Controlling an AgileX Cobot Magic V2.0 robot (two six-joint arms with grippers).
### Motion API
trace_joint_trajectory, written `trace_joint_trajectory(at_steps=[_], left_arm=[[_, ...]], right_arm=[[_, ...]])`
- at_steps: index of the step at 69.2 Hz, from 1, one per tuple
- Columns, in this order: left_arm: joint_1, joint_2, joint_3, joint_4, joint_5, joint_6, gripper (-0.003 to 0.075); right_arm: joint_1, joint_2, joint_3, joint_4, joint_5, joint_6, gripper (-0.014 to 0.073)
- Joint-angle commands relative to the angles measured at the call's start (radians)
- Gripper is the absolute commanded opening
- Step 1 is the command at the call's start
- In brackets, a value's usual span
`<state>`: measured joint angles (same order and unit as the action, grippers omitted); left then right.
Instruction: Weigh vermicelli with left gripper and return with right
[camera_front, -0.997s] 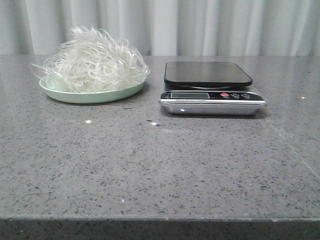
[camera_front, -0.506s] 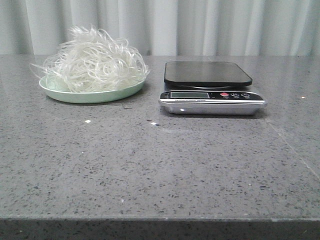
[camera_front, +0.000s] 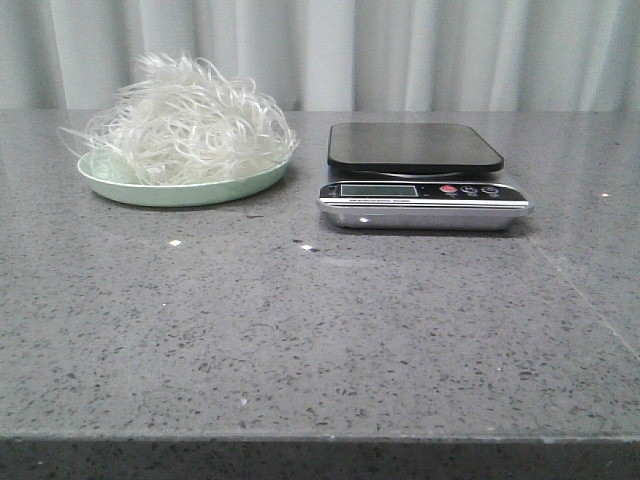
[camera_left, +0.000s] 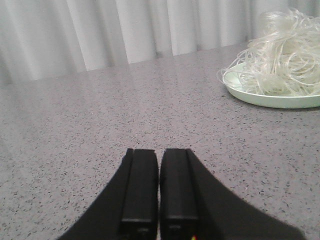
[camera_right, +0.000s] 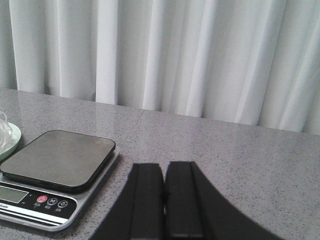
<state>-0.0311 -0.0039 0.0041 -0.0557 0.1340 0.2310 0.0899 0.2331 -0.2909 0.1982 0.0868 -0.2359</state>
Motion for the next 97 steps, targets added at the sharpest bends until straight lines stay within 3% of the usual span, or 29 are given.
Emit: trace_joint_trajectory(at_steps=[1,23,54,72,97], left_arm=[[0.003,-0.021,0.005,0.0,-0.078,-0.011,0.0136],[0.003,-0.021,0.005,0.0,-0.078,-0.011,0.0136],[0.003,-0.021,0.005,0.0,-0.078,-0.011,0.0136],[0.003,-0.019,0.005,0.0,-0.078,-0.011,0.0136],[0.003,-0.019,0.005,0.0,-0.078,-0.011,0.0136]], right_arm=[[-0.004,0.007,-0.028,0.006,-0.082,0.001,0.015],[-0.004,0.007,-0.014,0.006,-0.034,0.001,0.015],[-0.007,-0.174,0.232,-0.033,-0.071,0.003,0.015],[-0.122,-0.26,0.311,-0.071,-0.118,0.176,0.015],[-0.134,-0.26,0.311,-0.1,-0.094,0.178,0.015]])
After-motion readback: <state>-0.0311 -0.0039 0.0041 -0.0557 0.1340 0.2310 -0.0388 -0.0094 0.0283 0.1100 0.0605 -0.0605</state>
